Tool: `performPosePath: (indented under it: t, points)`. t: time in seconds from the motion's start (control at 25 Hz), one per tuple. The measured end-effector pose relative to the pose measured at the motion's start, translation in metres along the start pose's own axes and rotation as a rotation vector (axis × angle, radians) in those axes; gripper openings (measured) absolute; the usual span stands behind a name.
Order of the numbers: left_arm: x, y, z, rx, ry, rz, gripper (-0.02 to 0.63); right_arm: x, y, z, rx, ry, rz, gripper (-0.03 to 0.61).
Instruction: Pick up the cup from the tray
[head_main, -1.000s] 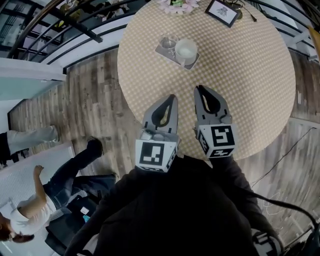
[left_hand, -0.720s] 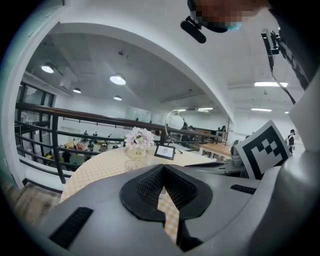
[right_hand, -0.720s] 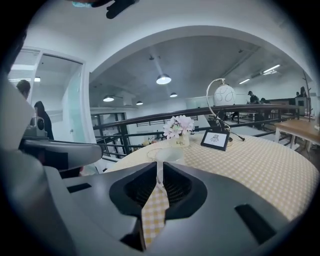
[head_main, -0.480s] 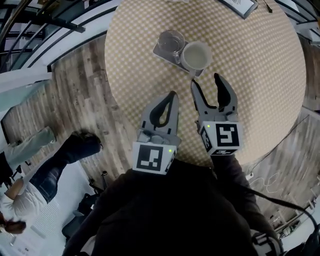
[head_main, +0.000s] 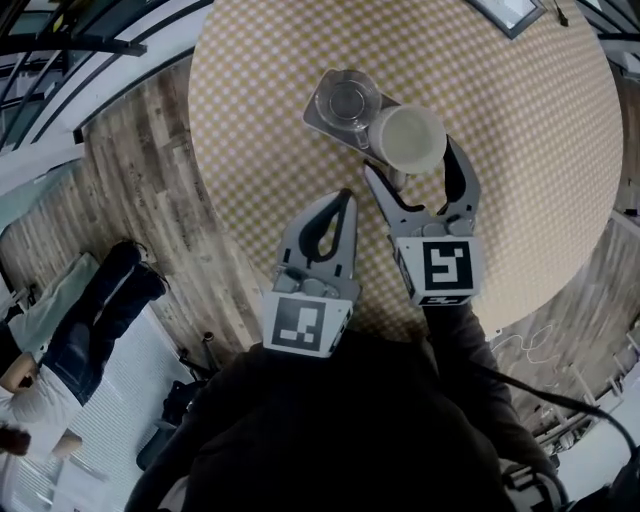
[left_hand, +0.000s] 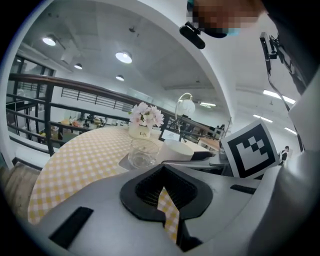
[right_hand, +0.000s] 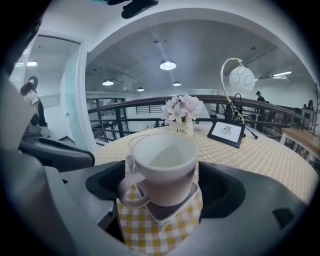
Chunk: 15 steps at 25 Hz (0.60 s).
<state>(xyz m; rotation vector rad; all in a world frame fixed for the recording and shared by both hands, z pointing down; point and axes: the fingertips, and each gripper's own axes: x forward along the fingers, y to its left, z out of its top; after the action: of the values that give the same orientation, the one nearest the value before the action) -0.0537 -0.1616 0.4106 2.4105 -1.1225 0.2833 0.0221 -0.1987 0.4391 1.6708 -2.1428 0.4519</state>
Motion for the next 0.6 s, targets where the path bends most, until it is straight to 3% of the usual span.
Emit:
performPosePath:
  t: [0.16,0.32,0.6]
  points:
    - [0.011,0.003,-0.004,-0.020,0.019,-0.021,0.005,0.009,0.005,0.018,-0.008,-0.075,0.035,0.400]
    - [0.017,0.012,-0.012,-0.039,0.042,-0.026,0.005,0.008,-0.001,0.010,0.052,-0.041,0.040,0.400]
    - [0.023,0.012,-0.016,-0.057,0.054,-0.041,0.005,0.004,-0.002,0.002,-0.014,-0.008,-0.003,0.399]
